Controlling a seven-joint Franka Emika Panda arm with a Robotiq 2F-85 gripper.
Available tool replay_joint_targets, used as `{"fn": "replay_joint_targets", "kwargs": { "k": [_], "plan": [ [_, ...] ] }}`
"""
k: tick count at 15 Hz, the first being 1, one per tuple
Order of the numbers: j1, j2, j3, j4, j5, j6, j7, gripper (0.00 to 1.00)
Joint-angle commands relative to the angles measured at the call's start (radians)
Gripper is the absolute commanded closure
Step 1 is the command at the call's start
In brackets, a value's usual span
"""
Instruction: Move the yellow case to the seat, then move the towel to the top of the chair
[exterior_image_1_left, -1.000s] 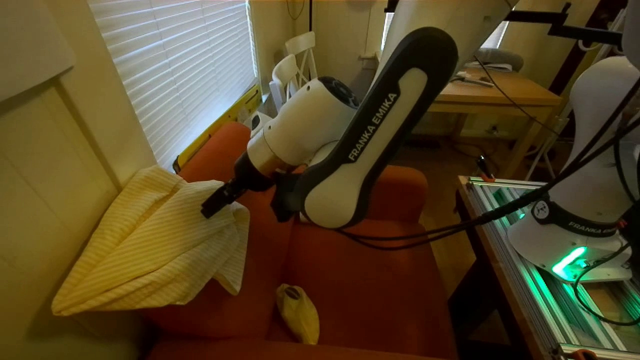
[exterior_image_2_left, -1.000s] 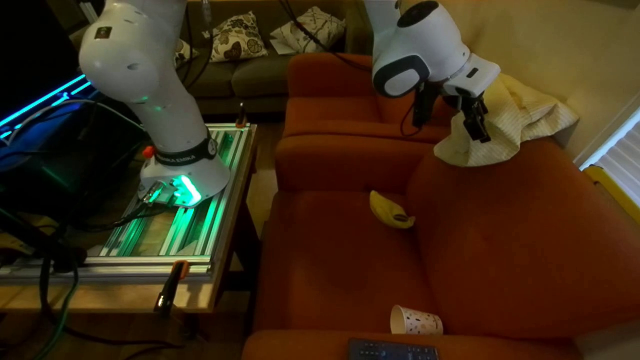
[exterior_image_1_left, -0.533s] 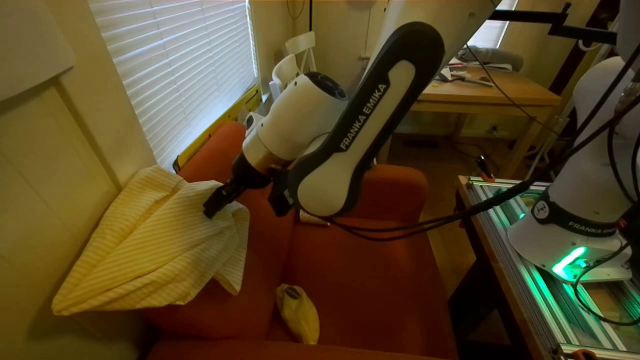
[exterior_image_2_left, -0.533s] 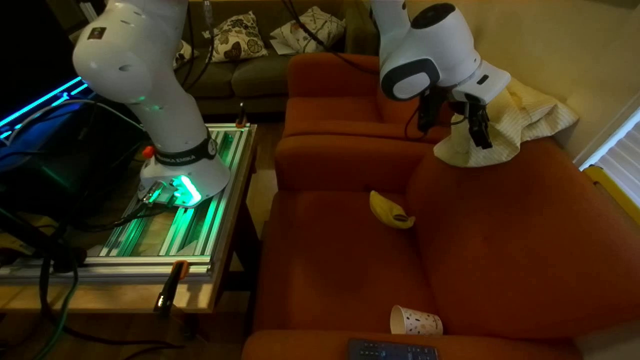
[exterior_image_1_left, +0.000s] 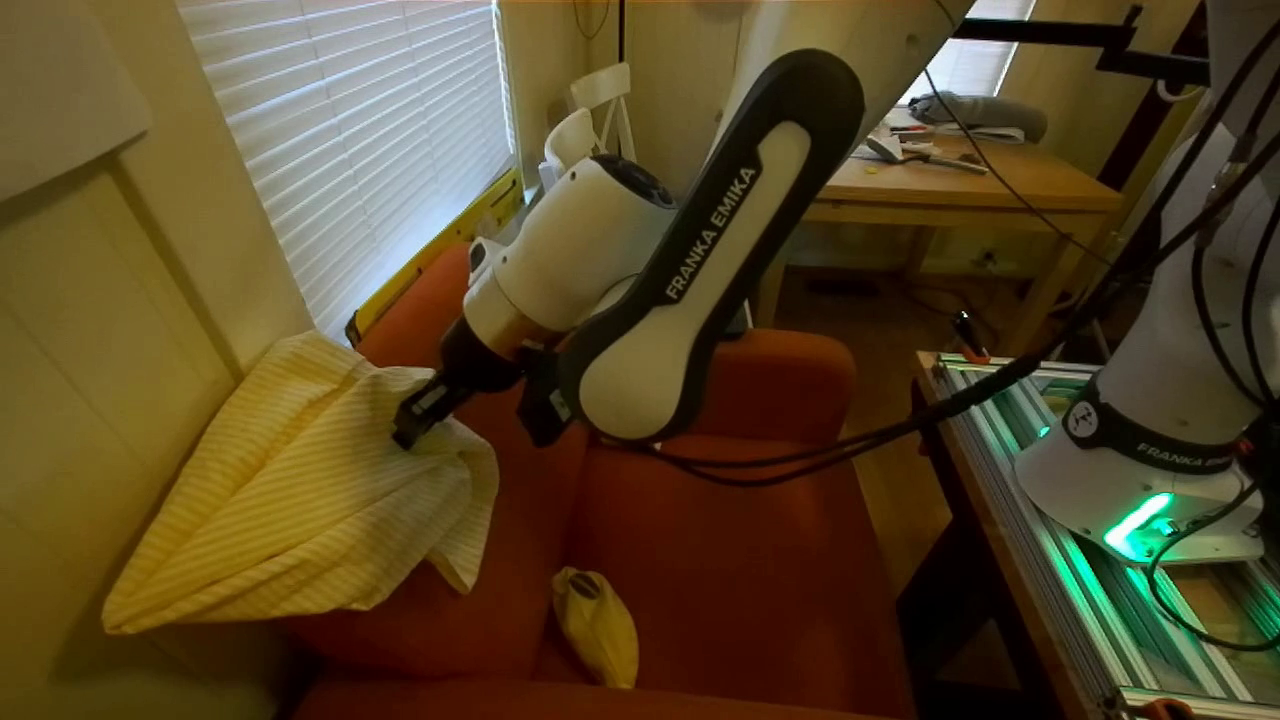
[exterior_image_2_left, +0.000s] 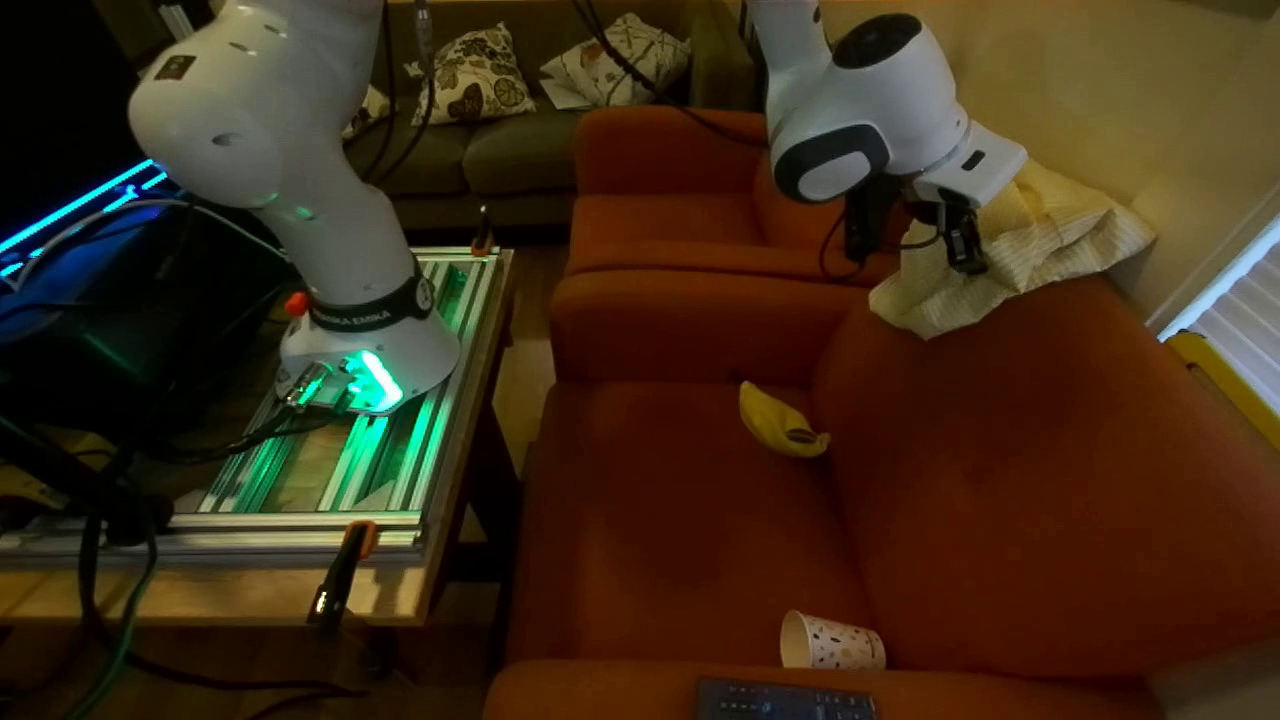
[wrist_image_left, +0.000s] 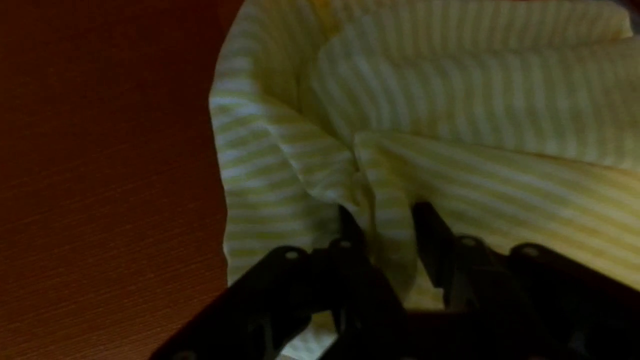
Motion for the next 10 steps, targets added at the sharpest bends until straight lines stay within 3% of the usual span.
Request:
{"fn": "replay_joint_targets", "kwargs": {
  "k": [1, 3, 10],
  "plan": [
    [-0.019, 0.0, 0.023, 0.007, -0.05, 0.059, -0.004, 0.97],
    [0.002, -0.009, 0.006, 0.003, -0.058, 0.094, -0.012, 1.0],
    [0.073, -0.023, -0.048, 0.034, -0.079, 0.203, -0.075, 0.97]
  ]
}}
